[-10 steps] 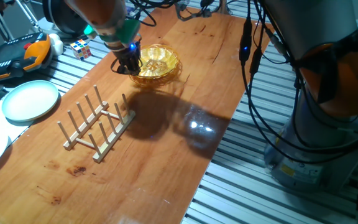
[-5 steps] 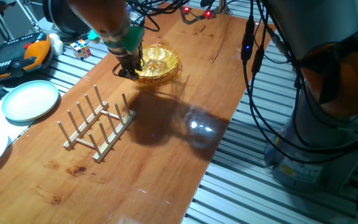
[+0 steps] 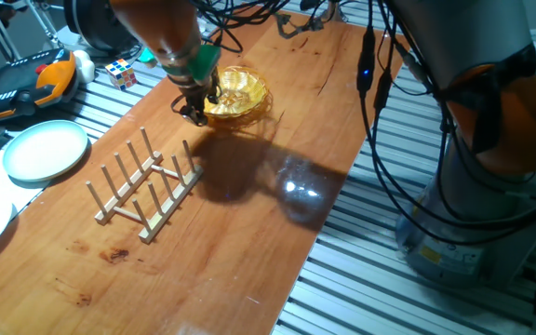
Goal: Put the dish on the dish rack
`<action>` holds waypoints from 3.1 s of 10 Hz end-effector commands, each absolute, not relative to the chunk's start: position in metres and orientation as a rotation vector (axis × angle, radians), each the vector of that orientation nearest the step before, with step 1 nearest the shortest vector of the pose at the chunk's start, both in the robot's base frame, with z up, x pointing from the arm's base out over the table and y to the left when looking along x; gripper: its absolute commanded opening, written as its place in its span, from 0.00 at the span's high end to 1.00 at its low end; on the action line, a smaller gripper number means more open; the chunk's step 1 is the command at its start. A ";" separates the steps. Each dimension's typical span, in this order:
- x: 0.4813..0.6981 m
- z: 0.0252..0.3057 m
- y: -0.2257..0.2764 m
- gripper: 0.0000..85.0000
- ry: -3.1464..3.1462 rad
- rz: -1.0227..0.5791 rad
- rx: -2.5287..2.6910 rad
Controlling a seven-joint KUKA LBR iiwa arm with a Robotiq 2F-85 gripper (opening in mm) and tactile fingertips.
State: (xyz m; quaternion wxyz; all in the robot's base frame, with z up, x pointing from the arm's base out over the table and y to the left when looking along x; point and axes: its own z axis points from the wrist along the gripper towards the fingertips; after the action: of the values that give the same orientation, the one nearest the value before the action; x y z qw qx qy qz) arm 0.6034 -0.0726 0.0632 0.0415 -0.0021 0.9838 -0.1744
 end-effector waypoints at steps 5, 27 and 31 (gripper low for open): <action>0.610 0.048 -0.083 0.37 3.008 -0.551 0.010; 0.606 0.055 -0.091 0.99 3.040 -0.480 -0.044; 0.606 0.087 -0.081 0.99 3.050 -0.503 -0.032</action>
State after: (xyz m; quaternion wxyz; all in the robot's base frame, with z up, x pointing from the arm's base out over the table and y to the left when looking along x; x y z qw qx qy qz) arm 0.6064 -0.0809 0.0870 0.0249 -0.0102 0.9864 -0.1624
